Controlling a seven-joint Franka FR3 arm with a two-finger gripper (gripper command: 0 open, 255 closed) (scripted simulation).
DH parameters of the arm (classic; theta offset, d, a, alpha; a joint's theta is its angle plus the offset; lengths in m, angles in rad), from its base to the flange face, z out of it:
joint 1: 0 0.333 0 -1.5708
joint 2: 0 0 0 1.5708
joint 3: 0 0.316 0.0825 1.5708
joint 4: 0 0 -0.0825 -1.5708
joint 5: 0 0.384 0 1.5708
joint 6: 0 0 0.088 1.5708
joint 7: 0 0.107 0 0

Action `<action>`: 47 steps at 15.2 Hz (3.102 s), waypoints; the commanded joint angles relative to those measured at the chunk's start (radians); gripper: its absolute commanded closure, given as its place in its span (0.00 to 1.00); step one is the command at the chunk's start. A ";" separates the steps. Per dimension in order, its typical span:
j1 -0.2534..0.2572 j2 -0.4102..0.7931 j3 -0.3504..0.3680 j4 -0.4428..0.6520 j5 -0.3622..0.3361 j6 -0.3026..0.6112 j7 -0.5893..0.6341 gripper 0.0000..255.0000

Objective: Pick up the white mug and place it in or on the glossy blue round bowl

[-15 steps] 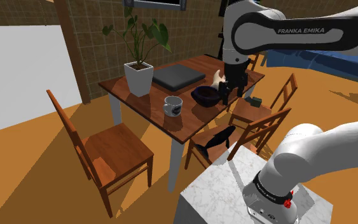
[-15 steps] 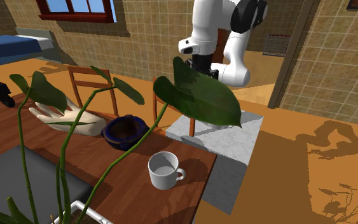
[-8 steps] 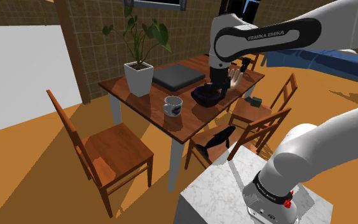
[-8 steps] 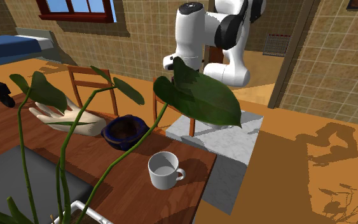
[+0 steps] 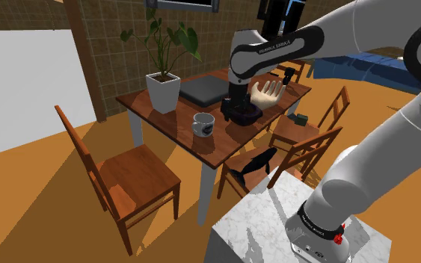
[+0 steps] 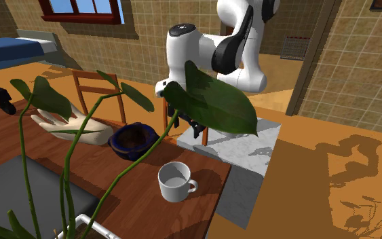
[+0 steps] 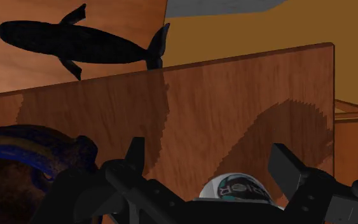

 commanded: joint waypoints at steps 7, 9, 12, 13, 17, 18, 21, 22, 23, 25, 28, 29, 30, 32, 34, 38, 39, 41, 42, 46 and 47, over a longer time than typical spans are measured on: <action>-0.001 0.286 -0.020 0.210 0.095 0.145 -0.084 0.00; -0.005 0.356 -0.019 0.274 0.123 0.168 -0.106 0.00; -0.007 0.395 -0.016 0.287 0.136 0.198 -0.115 0.00; -0.007 0.402 -0.016 0.282 0.137 0.210 -0.116 0.00; -0.007 0.431 -0.013 0.264 0.143 0.258 -0.120 0.00; -0.007 0.436 -0.013 0.261 0.144 0.265 -0.120 0.00; -0.007 0.436 -0.013 0.261 0.144 0.265 -0.120 0.00; -0.007 0.436 -0.013 0.261 0.144 0.265 -0.120 0.00; -0.007 0.436 -0.013 0.261 0.144 0.265 -0.120 0.00; -0.007 0.436 -0.013 0.261 0.144 0.265 -0.120 0.00; -0.007 0.436 -0.013 0.261 0.144 0.265 -0.120 1.00; -0.007 0.436 -0.013 0.261 0.144 0.265 -0.120 1.00; -0.007 0.436 -0.013 0.261 0.144 0.265 -0.120 1.00; -0.007 0.436 -0.013 0.261 0.144 0.265 -0.120 1.00; -0.007 0.436 -0.013 0.261 0.144 0.265 -0.120 1.00; -0.006 0.414 -0.014 0.276 0.139 0.229 -0.116 1.00; -0.006 0.407 -0.015 0.281 0.138 0.217 -0.115 1.00; -0.006 0.394 -0.015 0.292 0.135 0.193 -0.112 1.00; -0.005 0.387 -0.016 0.298 0.134 0.181 -0.111 1.00; -0.005 0.364 -0.017 0.323 0.129 0.131 -0.106 1.00; -0.005 0.358 -0.017 0.330 0.128 0.119 -0.104 1.00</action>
